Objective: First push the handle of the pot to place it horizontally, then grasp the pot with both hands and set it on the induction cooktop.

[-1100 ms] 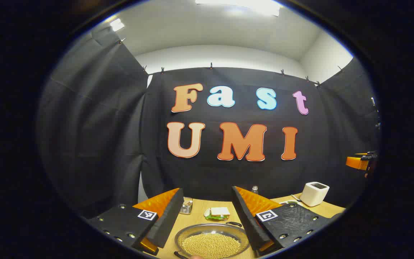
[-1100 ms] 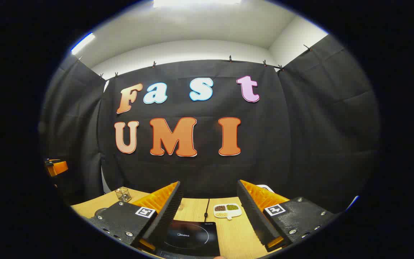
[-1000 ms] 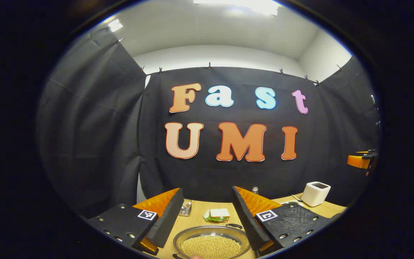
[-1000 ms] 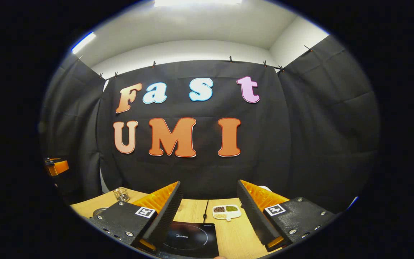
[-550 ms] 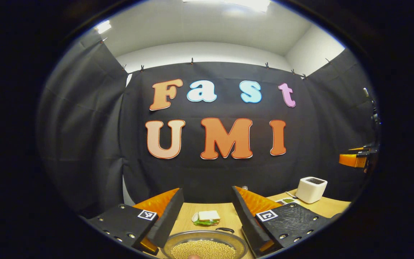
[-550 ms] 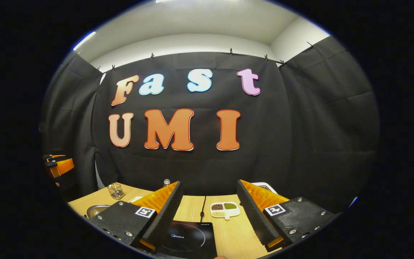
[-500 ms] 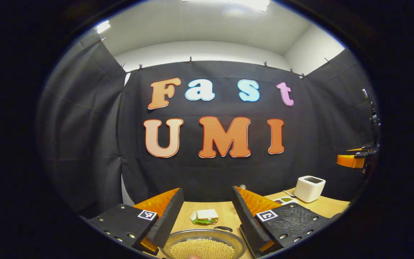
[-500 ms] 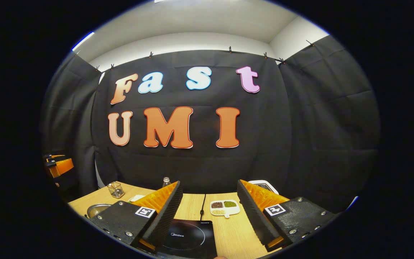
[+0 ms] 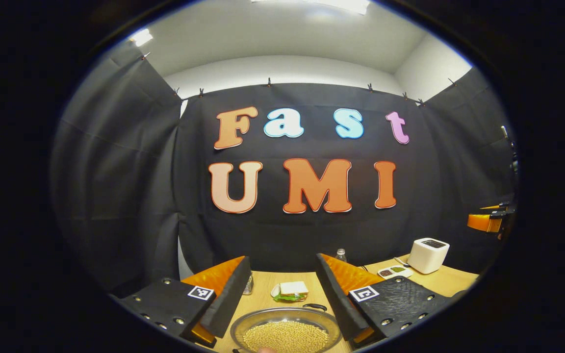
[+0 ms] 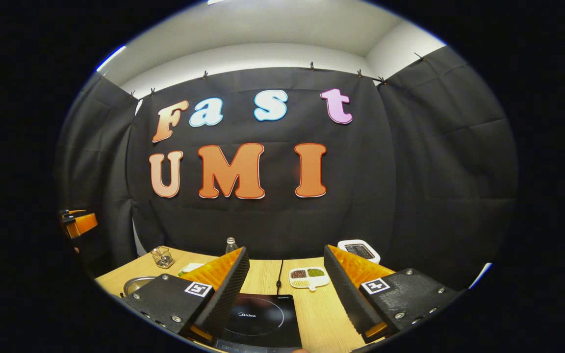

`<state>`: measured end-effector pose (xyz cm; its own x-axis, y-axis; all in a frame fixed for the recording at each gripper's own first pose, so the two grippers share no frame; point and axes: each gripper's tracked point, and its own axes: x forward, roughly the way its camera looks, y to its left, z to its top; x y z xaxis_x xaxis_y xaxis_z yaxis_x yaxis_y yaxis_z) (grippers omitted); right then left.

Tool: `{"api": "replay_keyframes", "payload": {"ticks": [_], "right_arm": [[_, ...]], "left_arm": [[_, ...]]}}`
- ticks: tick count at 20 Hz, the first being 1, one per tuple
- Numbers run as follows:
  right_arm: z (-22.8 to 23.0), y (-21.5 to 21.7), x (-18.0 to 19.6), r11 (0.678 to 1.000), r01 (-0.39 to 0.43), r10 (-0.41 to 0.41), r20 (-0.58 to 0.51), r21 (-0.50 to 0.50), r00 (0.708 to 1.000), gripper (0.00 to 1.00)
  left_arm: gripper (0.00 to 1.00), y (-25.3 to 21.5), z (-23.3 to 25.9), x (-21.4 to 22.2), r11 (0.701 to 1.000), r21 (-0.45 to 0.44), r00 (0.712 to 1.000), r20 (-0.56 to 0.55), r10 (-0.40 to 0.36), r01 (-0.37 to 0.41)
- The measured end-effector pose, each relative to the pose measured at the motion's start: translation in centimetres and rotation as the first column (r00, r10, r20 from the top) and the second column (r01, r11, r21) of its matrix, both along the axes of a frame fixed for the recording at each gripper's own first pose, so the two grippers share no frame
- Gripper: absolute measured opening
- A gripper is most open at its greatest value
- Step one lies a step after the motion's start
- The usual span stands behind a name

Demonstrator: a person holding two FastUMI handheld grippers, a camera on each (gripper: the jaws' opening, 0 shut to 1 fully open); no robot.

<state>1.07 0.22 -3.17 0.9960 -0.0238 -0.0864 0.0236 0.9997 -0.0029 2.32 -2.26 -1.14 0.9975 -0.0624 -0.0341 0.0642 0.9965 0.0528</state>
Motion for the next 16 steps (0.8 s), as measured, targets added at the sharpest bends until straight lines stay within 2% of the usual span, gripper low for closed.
{"api": "replay_keyframes", "payload": {"ticks": [4, 10, 13, 14, 15, 16], "right_arm": [[0.5, 1.8, -0.4, 1.0, -0.019, 0.019, -0.008, 0.008, 1.0, 0.95], [0.1, 2.1, -0.6, 1.0, -0.016, 0.016, -0.002, -0.007, 1.0, 0.95], [-0.1, 2.3, -0.3, 1.0, -0.02, 0.02, -0.014, -0.004, 1.0, 0.95], [-0.2, 2.3, -0.3, 1.0, -0.023, 0.023, -0.015, -0.002, 1.0, 0.95], [-0.2, 2.3, -0.4, 1.0, -0.024, 0.024, -0.015, -0.002, 1.0, 0.95], [-0.4, 2.4, -0.3, 1.0, -0.025, 0.025, -0.015, -0.003, 1.0, 0.95]], "left_arm": [[0.84, 1.4, -0.5, -0.9, 1.0, -0.024, 1.0, -0.024, -0.019, 0.018], [0.84, 2.4, -1.3, -1.0, 1.0, -0.021, 1.0, -0.028, -0.006, 0.006], [0.89, 2.2, -2.3, -0.7, 1.0, -0.007, 0.999, -0.052, -0.012, 0.011], [0.86, 2.1, -2.3, -0.7, 1.0, -0.008, 0.998, -0.057, -0.017, 0.017], [0.76, 1.9, -2.5, -0.6, 1.0, -0.011, 0.998, -0.065, -0.019, 0.018], [0.77, 1.7, -2.8, -0.7, 1.0, -0.011, 0.997, -0.072, -0.024, 0.024]]}}
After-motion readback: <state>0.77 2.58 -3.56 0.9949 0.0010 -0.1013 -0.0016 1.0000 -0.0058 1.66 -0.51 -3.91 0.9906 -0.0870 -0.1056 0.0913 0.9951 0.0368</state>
